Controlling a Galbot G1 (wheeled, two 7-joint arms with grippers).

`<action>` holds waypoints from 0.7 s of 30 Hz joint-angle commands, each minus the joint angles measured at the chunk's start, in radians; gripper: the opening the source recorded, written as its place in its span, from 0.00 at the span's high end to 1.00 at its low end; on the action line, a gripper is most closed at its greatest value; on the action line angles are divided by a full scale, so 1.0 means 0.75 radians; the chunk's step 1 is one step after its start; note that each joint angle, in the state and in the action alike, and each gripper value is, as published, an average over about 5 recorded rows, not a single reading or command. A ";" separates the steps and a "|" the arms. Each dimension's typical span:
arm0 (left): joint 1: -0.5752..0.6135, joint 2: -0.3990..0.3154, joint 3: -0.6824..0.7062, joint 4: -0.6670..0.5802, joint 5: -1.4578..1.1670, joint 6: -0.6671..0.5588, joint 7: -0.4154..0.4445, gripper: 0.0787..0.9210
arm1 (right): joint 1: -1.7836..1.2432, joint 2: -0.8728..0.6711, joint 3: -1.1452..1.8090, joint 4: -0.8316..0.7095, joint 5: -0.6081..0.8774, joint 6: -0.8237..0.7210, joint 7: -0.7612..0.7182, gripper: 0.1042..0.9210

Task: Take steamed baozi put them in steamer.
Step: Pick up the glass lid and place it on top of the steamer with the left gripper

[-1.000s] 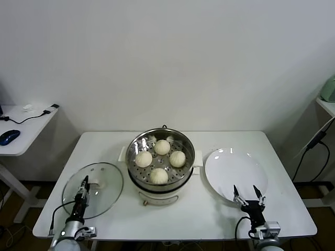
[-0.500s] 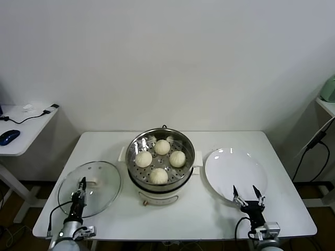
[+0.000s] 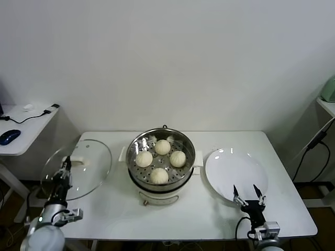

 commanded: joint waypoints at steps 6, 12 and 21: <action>-0.202 -0.009 0.547 -0.490 0.216 0.625 0.514 0.94 | -0.032 -0.011 0.007 0.004 -0.041 0.033 -0.009 0.12; -0.352 -0.184 0.832 -0.428 0.432 0.740 0.613 0.94 | -0.029 -0.010 0.008 -0.038 -0.039 0.082 -0.017 0.12; -0.472 -0.365 1.021 -0.252 0.602 0.773 0.632 0.94 | -0.034 -0.015 0.007 -0.099 -0.013 0.150 -0.011 0.12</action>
